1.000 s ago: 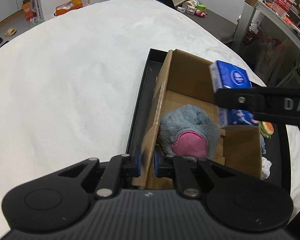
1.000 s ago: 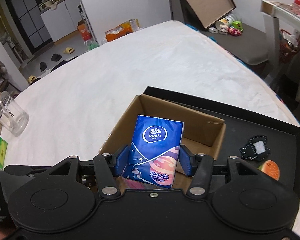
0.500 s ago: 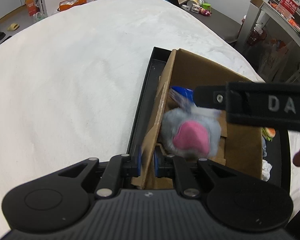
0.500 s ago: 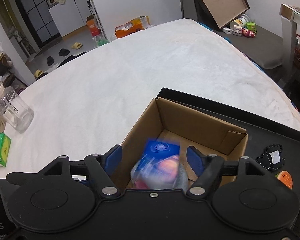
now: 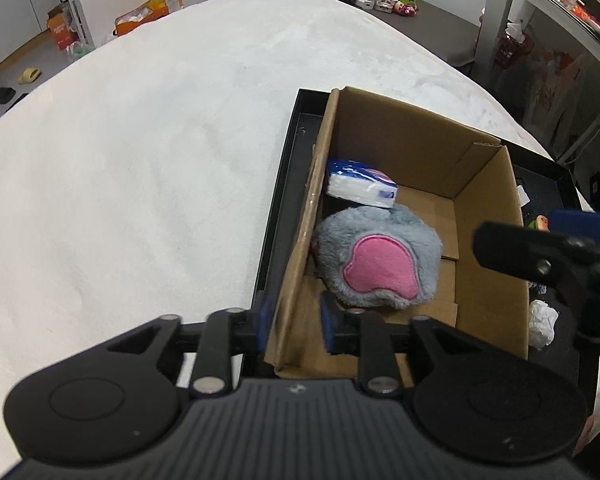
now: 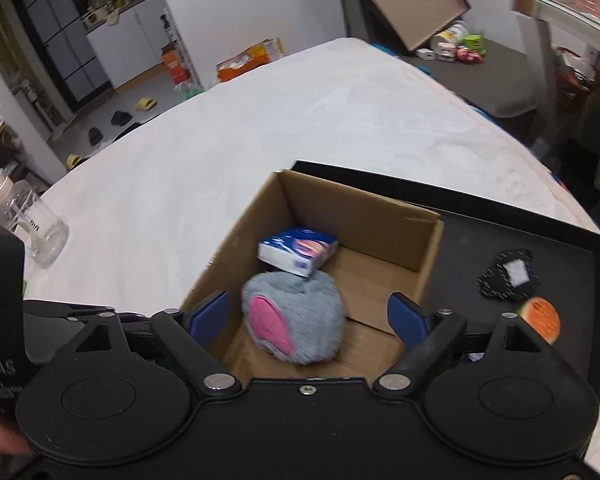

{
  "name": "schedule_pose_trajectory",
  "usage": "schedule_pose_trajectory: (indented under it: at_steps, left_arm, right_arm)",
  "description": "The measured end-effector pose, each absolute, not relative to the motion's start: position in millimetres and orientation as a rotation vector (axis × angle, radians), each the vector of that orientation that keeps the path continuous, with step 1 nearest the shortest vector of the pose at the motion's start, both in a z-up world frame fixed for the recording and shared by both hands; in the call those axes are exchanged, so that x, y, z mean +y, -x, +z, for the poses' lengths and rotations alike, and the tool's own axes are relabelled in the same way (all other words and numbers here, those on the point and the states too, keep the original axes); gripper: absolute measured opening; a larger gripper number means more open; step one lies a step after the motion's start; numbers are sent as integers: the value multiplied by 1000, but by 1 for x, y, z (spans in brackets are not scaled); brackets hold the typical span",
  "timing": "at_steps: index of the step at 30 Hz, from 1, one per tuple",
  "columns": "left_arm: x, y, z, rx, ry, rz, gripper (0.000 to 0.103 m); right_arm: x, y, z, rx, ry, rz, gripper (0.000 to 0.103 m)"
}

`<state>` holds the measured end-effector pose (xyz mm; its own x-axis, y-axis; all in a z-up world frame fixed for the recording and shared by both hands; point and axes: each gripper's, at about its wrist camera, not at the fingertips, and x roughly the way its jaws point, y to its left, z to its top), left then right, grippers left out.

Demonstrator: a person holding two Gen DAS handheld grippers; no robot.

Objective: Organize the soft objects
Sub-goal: 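Carry the tissue pack into the box beside the plush and release, then move the right gripper to the white crumpled tissue and grasp it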

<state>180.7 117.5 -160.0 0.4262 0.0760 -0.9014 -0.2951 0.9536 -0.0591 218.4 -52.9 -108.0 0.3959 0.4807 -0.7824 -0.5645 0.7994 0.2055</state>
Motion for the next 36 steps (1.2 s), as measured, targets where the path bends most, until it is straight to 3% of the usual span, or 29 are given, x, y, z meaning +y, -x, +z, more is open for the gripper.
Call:
schedule_pose_trajectory:
  at_steps: [5,8,36]
  left_arm:
    - [109,-179,-156,1099,183,229,53]
    - [103,-179,-154,1096,147,232,57]
    - [69,-188,-161,1154,4,269,58]
  right_arm:
    - [-76,-213,-112,940,57,603,94]
    - [-90,-209,-117,923,25,571,97]
    - [-180,-193,-187,895,-81,319,98]
